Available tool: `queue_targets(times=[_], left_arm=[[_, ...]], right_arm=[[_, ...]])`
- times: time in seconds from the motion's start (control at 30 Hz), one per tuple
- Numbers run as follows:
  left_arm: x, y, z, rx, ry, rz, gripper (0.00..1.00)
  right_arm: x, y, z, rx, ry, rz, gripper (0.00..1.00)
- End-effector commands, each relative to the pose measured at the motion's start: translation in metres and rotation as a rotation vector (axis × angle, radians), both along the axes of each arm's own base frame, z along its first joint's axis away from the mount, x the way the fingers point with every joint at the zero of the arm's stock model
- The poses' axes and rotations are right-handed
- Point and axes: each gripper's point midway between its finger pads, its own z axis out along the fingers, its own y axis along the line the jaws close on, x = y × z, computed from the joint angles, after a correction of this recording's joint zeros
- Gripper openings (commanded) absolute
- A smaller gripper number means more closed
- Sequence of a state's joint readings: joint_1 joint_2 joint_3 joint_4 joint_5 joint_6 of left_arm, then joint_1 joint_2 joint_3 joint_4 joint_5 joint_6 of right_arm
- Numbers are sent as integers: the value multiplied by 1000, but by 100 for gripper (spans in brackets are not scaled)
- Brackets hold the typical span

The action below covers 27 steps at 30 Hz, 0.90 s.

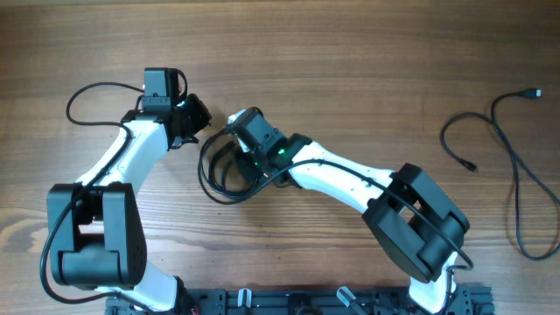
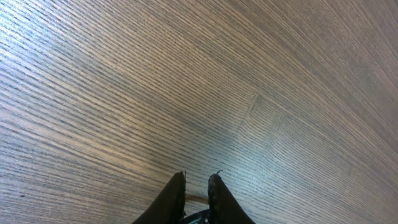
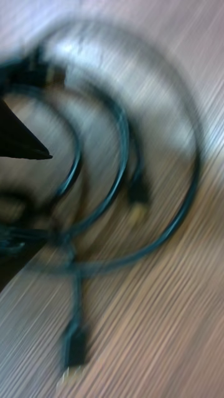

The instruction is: Untangle cables

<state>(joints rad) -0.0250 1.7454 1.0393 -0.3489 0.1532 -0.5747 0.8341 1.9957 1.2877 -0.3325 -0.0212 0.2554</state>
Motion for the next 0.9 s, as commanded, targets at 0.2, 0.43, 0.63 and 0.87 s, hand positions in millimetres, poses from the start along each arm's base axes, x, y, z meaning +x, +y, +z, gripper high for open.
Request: queue_targets(times=[0.2,0.43,0.63,0.87], left_arm=[[4,3,9,2,-22,16,17],[5,-9,11,-33,-32,-15,23],[5,-24,13,-41,-42,-53,27],[5,-29,13,-42,-42,-64,27]], right_arm=[[47,-103,-23,-128,90,-494,31],[35,-89,-13,188,450,-445,41],[35,-82,24,438,589,-313,51],[22,-114,3,283,640,-435,54]])
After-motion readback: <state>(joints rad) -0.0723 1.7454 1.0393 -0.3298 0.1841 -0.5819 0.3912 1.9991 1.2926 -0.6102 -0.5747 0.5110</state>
